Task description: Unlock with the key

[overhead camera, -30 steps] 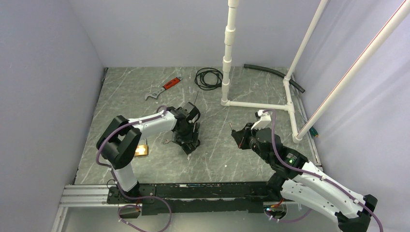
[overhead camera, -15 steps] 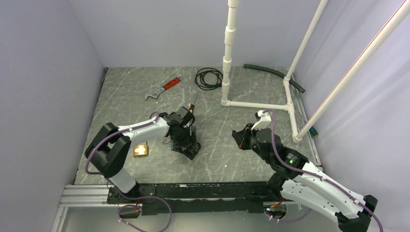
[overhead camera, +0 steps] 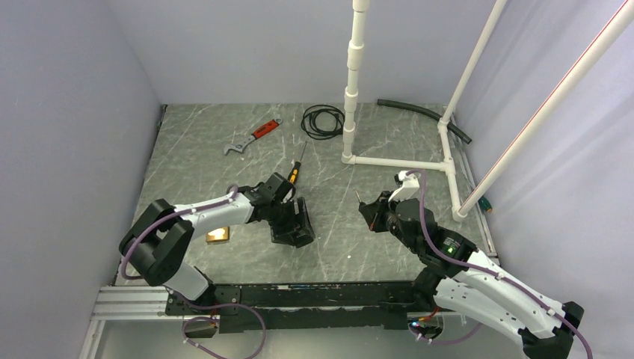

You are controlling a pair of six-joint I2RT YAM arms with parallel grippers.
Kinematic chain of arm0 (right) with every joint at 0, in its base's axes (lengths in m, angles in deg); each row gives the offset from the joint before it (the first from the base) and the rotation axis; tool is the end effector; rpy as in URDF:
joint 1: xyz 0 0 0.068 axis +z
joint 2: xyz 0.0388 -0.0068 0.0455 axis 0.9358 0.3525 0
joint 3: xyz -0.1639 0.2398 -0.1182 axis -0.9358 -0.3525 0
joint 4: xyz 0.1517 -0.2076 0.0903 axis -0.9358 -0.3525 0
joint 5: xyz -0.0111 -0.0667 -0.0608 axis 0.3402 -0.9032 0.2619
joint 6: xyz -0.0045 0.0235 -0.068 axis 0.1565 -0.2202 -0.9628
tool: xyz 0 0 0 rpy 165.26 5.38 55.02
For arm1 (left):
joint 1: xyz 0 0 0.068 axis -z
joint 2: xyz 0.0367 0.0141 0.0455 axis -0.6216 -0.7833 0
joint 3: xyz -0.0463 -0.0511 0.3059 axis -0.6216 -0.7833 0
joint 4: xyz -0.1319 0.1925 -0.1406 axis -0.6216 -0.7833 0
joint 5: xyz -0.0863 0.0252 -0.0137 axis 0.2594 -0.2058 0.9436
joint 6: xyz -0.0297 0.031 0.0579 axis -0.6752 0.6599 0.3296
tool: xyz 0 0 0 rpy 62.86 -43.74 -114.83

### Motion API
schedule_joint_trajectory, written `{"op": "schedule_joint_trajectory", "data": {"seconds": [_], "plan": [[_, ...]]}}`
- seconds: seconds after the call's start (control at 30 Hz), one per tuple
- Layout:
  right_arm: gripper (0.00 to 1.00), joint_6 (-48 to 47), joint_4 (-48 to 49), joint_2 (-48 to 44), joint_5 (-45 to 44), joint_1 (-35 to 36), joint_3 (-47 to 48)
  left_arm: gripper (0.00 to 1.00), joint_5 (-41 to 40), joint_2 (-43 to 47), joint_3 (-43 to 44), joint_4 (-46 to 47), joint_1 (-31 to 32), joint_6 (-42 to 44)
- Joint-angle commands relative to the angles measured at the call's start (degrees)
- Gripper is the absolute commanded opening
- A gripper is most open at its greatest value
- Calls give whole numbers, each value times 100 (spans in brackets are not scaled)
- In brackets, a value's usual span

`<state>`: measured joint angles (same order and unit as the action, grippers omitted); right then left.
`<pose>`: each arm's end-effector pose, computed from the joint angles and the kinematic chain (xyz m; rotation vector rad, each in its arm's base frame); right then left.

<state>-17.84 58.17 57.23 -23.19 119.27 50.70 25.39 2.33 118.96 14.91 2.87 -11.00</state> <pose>0.1079 0.0975 0.2970 0.0081 2.0128 0.6677 0.2103 -0.2117 0.1853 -0.2530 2.9533 -0.8725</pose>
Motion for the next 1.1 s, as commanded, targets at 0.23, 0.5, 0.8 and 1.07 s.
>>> {"op": "schedule_joint_trajectory", "data": {"seconds": [0.23,0.5,0.8,1.07], "plan": [[0,-69,137,28,-74,10,-23,78,-805,-108,398,-387,78,24],[0,-82,182,33,-38,8,-70,78,-1428,-309,688,-667,255,-151],[0,-53,95,-180,-67,10,-175,74,-1901,-918,1173,-1135,466,-319],[0,-51,-3,-370,-166,10,-346,70,-1964,-1311,1450,-1246,653,-404]]}}
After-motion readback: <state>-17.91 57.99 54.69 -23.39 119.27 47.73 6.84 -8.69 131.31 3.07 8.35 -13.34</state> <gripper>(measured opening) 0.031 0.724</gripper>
